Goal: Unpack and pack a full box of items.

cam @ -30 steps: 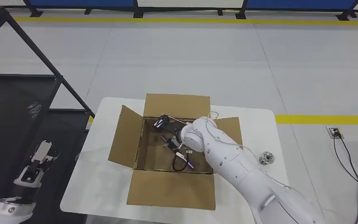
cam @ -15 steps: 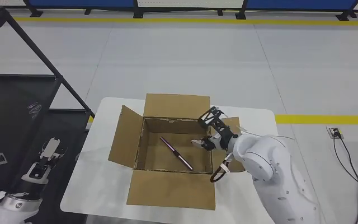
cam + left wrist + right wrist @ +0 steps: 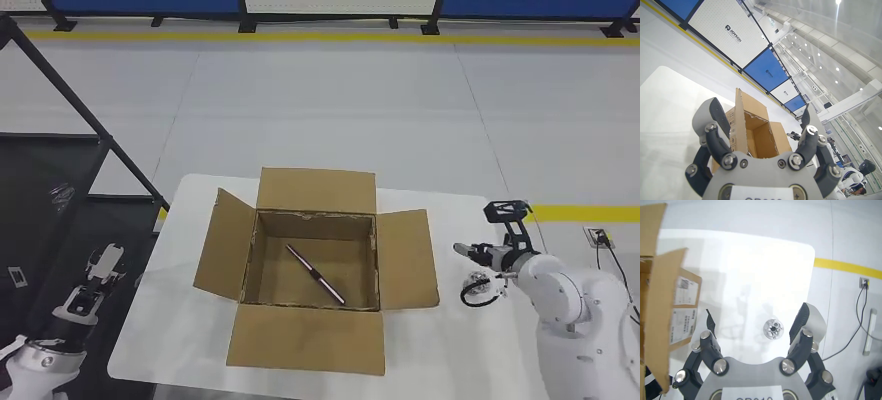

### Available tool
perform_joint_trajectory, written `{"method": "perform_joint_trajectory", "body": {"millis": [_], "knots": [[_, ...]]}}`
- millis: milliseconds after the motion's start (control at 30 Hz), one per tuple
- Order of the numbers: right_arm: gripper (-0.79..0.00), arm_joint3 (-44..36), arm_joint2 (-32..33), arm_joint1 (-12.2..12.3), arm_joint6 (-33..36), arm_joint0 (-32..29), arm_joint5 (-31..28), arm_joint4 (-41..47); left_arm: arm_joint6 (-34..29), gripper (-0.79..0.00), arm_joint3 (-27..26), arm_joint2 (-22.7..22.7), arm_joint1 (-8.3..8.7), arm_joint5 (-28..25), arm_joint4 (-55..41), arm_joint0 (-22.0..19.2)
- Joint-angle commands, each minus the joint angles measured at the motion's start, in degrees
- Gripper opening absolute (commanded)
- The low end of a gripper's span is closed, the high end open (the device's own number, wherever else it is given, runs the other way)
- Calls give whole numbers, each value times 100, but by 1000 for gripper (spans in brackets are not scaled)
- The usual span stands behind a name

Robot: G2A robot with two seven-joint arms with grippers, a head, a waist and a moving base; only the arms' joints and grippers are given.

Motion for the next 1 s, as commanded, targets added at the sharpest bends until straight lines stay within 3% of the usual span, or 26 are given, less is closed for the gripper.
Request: {"method": "perform_joint_trajectory", "body": {"millis": [0, 233, 500, 533, 600, 733, 800, 967], "knots": [[0, 507, 25, 31, 179, 103, 50, -110, -24, 0, -23, 39, 7, 22, 50, -31], [0, 1636, 9, 111, 497, 398, -122, 4, -71, 0, -84, 166, 26, 95, 192, -95], [0, 2144, -88, 169, 392, 534, -206, 179, -33, 0, -99, 217, 36, 102, 256, -56], [-55, 2216, -116, 174, 380, 565, -203, 180, -26, 0, -106, 216, 37, 102, 255, -43], [-428, 2354, -158, 185, 343, 633, -177, 194, -15, 0, -116, 200, 38, 92, 257, -11], [-714, 2536, -167, 220, 286, 729, -186, 262, 28, 0, -131, 146, 39, 73, 218, 67], [-785, 2565, -167, 237, 266, 755, -178, 292, 42, 0, -140, 125, 39, 57, 200, 106], [-785, 2278, -108, 282, 174, 678, -79, 405, 79, 0, -173, 91, 39, 26, 164, 178]]}}
